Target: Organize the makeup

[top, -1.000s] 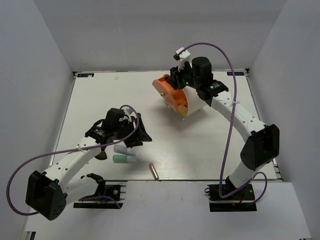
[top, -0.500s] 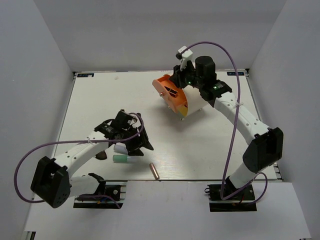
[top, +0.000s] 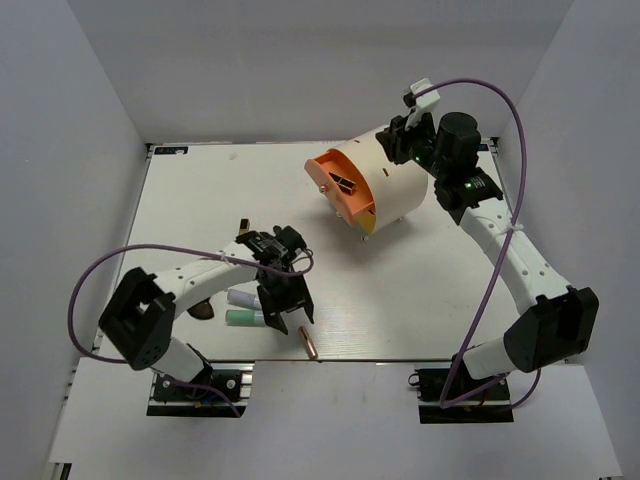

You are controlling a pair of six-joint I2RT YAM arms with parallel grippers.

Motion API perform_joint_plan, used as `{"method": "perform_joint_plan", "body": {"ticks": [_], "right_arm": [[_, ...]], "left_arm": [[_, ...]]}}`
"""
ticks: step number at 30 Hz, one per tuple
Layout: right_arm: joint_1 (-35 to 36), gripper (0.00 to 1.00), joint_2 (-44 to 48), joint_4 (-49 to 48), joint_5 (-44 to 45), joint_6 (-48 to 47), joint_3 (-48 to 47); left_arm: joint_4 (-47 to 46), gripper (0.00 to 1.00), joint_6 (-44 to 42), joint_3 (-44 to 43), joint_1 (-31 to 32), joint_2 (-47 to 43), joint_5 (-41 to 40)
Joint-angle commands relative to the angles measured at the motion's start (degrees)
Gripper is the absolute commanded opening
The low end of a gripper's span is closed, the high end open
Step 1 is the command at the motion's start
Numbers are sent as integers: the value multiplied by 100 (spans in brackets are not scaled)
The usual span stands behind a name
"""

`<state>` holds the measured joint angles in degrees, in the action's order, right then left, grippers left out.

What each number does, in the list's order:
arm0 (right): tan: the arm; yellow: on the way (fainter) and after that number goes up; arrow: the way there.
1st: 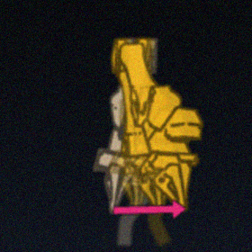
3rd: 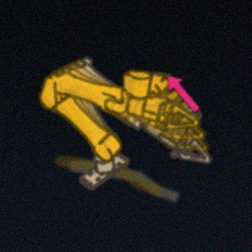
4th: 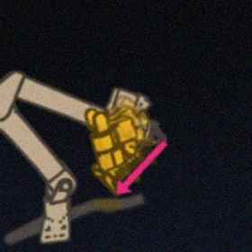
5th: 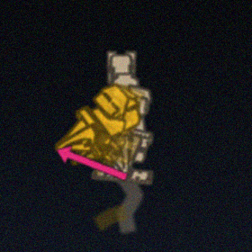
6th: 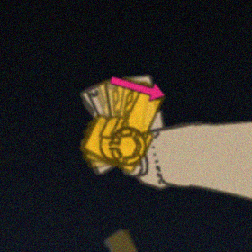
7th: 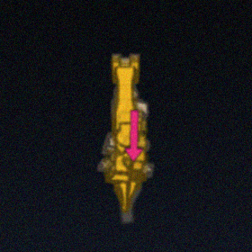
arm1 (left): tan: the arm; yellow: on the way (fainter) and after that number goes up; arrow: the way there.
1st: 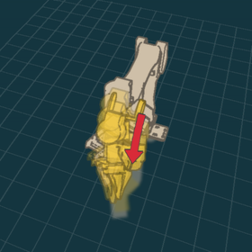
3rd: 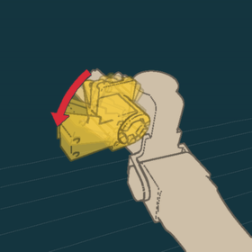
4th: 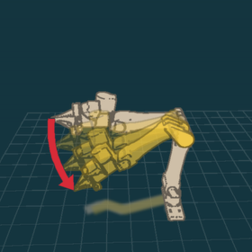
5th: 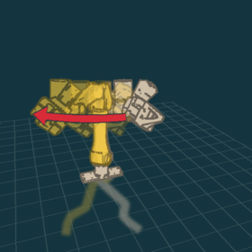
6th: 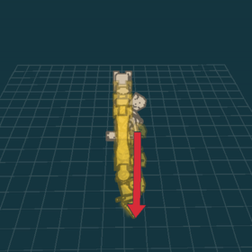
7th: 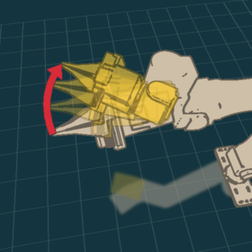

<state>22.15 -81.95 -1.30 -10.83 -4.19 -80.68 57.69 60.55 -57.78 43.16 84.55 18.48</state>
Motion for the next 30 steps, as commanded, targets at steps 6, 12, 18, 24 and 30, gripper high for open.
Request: {"method": "perform_joint_plan", "body": {"ticks": [6,12,18,24,30], "right_arm": [[-413,33,364,-450,-130,198,404],[-589,34,540,-503,-226,366,738],[-730,34,742,-573,-270,375,1002],[-835,34,821,-599,-314,375,1134],[-923,36,900,-599,-454,472,1274]], "left_arm": [[-284,72,422,-40,500,798,-450],[-531,69,159,-382,606,1449,-468],[-627,61,-96,-550,606,2003,-424],[-715,29,-167,-436,606,2065,-310],[-584,7,-412,-1076,606,1671,-477]]}}
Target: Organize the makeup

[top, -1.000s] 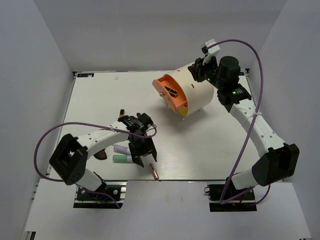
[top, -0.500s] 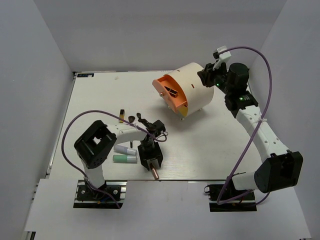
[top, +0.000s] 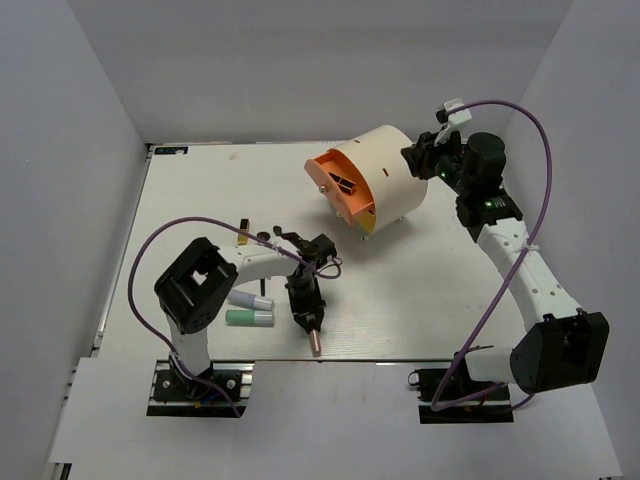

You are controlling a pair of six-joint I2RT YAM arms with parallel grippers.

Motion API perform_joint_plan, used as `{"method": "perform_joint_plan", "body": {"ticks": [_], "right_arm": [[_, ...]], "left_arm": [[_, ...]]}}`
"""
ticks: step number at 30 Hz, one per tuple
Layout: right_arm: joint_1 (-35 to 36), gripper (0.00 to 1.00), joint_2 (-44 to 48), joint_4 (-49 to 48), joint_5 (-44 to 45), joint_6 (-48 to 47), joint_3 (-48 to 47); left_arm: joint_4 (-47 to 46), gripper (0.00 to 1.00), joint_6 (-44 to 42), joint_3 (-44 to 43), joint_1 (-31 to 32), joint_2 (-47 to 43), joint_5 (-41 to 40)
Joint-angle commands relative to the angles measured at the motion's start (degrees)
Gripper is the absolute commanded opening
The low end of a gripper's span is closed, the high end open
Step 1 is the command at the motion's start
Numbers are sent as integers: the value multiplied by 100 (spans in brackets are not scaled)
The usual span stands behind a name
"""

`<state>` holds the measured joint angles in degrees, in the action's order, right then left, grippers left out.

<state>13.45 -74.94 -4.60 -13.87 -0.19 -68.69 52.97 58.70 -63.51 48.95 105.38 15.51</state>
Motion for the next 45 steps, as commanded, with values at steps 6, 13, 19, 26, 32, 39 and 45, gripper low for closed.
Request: {"method": "perform_joint_plan", "body": {"ticks": [6,13,19,26,32,39,45], "right_arm": [[-185,54,304,-225,-204,45,276],[-360,34,559,-296,-169,45,584],[-431,34,761,-357,-160,-236,742],[-458,34,753,-507,-186,-219,953],[-475,34,761,-515,-186,-289,989],[-501,34,831,-515,-160,-236,1094],[-493,35,858,-515,-134,-227,1138]], "left_arm": [[99,1,-595,-2541,-158,-642,-609],[179,0,-1062,-5021,-386,165,-487],[-226,0,-1036,-5260,-685,123,66],[-840,0,-1132,-5321,-1028,-185,-873],[-1333,0,-1158,-5383,-1344,-167,-1928],[-1360,0,-1264,-5453,-1520,87,-2034],[-1473,3,-1212,-5444,-1520,281,-1868]]}}
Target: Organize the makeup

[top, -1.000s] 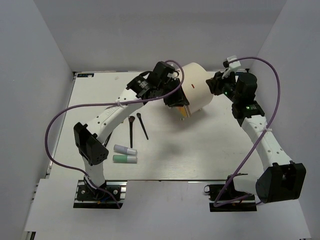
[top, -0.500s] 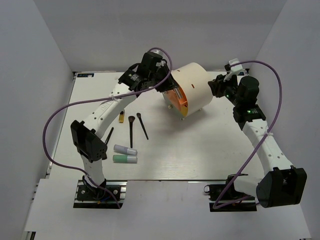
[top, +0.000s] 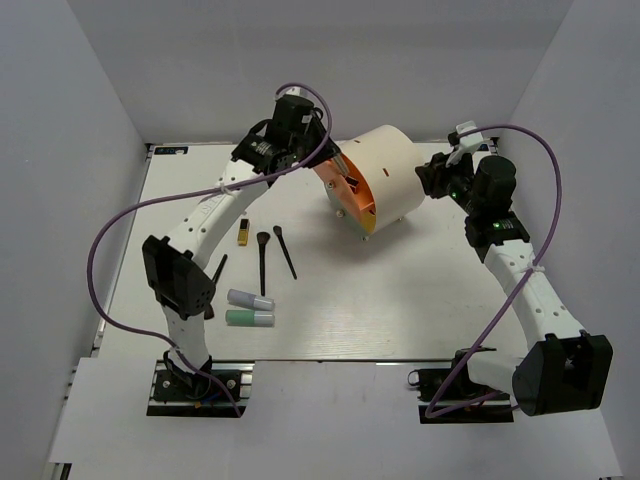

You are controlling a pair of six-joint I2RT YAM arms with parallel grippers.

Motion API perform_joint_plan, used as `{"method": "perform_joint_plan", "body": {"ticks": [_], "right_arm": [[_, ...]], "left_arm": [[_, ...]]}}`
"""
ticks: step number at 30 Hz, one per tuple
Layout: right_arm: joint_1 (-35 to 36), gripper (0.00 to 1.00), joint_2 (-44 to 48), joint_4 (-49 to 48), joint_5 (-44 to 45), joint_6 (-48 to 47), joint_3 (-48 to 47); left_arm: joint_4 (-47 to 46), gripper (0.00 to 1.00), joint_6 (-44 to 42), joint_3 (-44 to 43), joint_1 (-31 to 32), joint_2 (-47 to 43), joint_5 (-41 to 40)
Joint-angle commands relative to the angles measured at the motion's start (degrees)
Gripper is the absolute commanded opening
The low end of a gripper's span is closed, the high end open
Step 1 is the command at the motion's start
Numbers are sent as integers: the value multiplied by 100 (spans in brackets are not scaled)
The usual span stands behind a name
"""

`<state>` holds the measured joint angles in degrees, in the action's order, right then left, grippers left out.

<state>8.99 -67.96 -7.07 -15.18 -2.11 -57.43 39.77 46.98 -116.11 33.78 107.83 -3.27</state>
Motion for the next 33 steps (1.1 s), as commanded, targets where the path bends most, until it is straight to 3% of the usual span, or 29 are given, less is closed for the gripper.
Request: {"method": "perform_joint_plan", "body": {"ticks": [1,7,10,15,21,25,29,31,32,33], "right_arm": [[-29,34,152,-269,-3,-26,4],[-47,34,134,-277,-46,-9,-5],[-38,35,126,-277,-47,0,-5],[-38,44,117,-277,-29,0,-5],[-56,47,125,-304,-46,18,4],[-47,47,126,-304,-38,0,12],[-47,45,178,-330,-46,-9,74],[-47,41,196,-365,-73,-9,100],[-29,34,222,-426,-108,-9,144],[-55,29,240,-462,-125,-18,170]], "left_arm": [[-180,4,-40,-183,-3,62,28],[-400,6,57,-175,-3,185,204],[-338,17,66,-175,-3,265,169],[-198,55,39,-175,-3,247,107],[-303,70,-5,-183,-3,124,151],[-513,72,-110,-192,-3,-173,81],[-287,70,-321,-70,-125,-683,-602],[3,63,-383,202,-257,-964,-911],[92,50,-383,612,-327,-1305,-1121],[179,43,-391,825,-494,-1456,-1193]]}}
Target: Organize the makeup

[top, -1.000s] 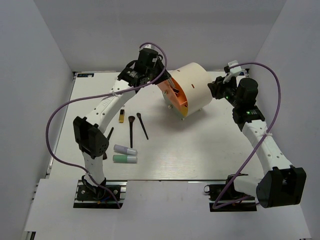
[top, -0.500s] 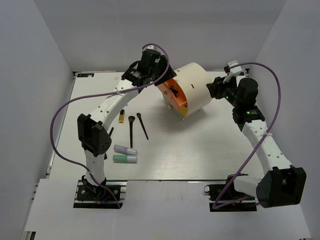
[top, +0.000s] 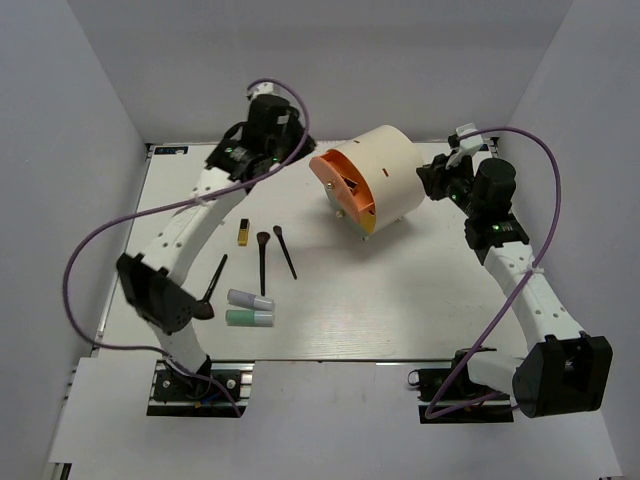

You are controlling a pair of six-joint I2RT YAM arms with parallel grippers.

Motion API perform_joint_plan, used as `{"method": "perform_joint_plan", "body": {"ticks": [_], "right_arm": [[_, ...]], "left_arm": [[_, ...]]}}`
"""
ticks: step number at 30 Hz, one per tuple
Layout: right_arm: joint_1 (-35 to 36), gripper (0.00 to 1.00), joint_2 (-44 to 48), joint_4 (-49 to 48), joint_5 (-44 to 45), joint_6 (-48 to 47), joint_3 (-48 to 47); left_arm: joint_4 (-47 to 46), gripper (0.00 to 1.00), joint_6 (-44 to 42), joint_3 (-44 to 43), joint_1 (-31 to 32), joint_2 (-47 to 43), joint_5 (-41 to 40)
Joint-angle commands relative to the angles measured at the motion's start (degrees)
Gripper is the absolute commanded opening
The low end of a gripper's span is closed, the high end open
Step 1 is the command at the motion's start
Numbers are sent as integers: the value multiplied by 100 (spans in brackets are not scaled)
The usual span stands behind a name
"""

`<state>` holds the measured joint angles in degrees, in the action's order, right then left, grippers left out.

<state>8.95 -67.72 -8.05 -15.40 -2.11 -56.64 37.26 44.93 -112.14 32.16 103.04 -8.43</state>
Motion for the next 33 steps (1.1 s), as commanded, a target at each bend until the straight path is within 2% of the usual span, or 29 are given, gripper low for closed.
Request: {"method": "perform_joint_plan", "body": {"ticks": [1,2,4,6,7,8,11,12,15,20,22,28,31,33], "right_arm": [[-51,23,233,-390,-121,-26,109],[-43,11,242,-425,-156,-26,136],[-43,4,268,-469,-183,-70,153],[-43,1,303,-539,-209,-131,180],[-51,3,295,-548,-218,-219,189],[-60,15,277,-548,-227,-263,171],[-60,49,207,-426,-297,-360,58],[-60,52,181,-364,-306,-360,39],[-60,55,189,-276,-315,-360,65],[-34,56,251,-232,-209,-378,136],[-69,57,268,-214,-183,-387,145],[-113,57,321,-196,-113,-413,180],[-130,57,312,-179,-112,-413,171],[-139,57,286,-170,-113,-413,145]], "left_arm": [[580,37,-195,664,-429,-1153,-713],[651,27,-212,902,-526,-1442,-713],[878,17,-212,1570,-858,-1672,-626],[959,14,-352,2140,-1071,-1866,-381],[1011,14,-405,2309,-1289,-1876,-249],[1012,16,-493,2450,-1396,-1797,-99],[1100,37,-888,2741,-1739,-1446,192],[1056,51,-1107,2776,-1809,-1158,253],[933,63,-1537,2733,-1951,-534,298],[1108,68,-2075,1996,-2056,548,114],[1170,69,-2260,1854,-2056,925,0],[1065,69,-2401,1792,-2056,1341,-115],[1021,66,-2383,1844,-2056,1508,-54],[1012,60,-2366,1906,-2056,1640,25]]}}
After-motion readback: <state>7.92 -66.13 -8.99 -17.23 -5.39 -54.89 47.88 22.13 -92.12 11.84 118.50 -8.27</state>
